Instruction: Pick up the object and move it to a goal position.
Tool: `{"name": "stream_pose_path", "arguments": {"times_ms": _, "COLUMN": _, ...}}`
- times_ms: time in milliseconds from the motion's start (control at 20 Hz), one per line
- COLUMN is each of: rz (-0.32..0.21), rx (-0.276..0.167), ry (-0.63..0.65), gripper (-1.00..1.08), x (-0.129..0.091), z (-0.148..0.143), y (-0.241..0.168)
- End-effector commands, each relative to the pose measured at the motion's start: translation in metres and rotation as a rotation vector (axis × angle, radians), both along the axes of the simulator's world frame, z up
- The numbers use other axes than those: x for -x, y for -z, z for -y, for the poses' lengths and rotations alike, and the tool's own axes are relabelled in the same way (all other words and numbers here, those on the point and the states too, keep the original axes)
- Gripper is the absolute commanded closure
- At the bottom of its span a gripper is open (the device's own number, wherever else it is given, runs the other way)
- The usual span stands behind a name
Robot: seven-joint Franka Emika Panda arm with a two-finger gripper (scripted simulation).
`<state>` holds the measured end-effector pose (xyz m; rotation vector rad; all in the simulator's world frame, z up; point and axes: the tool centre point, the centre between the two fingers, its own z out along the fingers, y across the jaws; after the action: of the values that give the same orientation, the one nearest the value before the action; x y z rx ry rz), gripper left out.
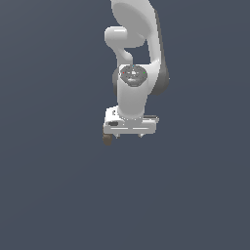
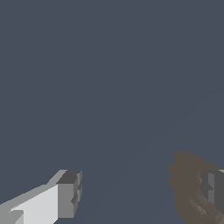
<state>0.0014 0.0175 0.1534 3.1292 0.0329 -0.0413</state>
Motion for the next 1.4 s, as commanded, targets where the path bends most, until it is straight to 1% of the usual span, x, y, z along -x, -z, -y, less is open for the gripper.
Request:
{"name": "stream_pose_path", "arguments": {"times_ms": 0, "rz": 0.000, "rx": 0.000, "ry": 0.000, "gripper": -0.92, "x": 0.000, "z": 0.000, "y": 0.000}}
{"name": "stream_pose_path", "arguments": {"times_ms": 150, "rz": 0.002, "rx": 0.001, "ry": 0.011, "gripper": -0.92, "x": 0.000, "z": 0.006, "y": -0.002}}
{"name": "stream_pose_path", "arguments": {"times_ms": 450, "rz": 0.011, "rx": 0.005, "ry": 0.065, "gripper": -0.92, "x": 0.000, "z": 0.035, "y": -0.012}}
{"name": "stream_pose_path", "arguments": {"times_ms": 850, "rz": 0.010, "rx": 0.005, "ry": 0.064, "gripper": -0.92, "x": 0.000, "z": 0.036, "y": -0.011}}
{"name": "stream_pose_path", "arguments": {"times_ms": 1100, "rz": 0.012, "rx": 0.003, "ry": 0.054, "gripper": -0.92, "x": 0.008, "z": 0.045, "y": -0.009}}
{"name": "stream_pose_path", "arguments": {"times_ms": 1350, "rz": 0.015, "rx": -0.002, "ry": 0.034, "gripper": -0.92, "x": 0.023, "z": 0.063, "y": -0.005}}
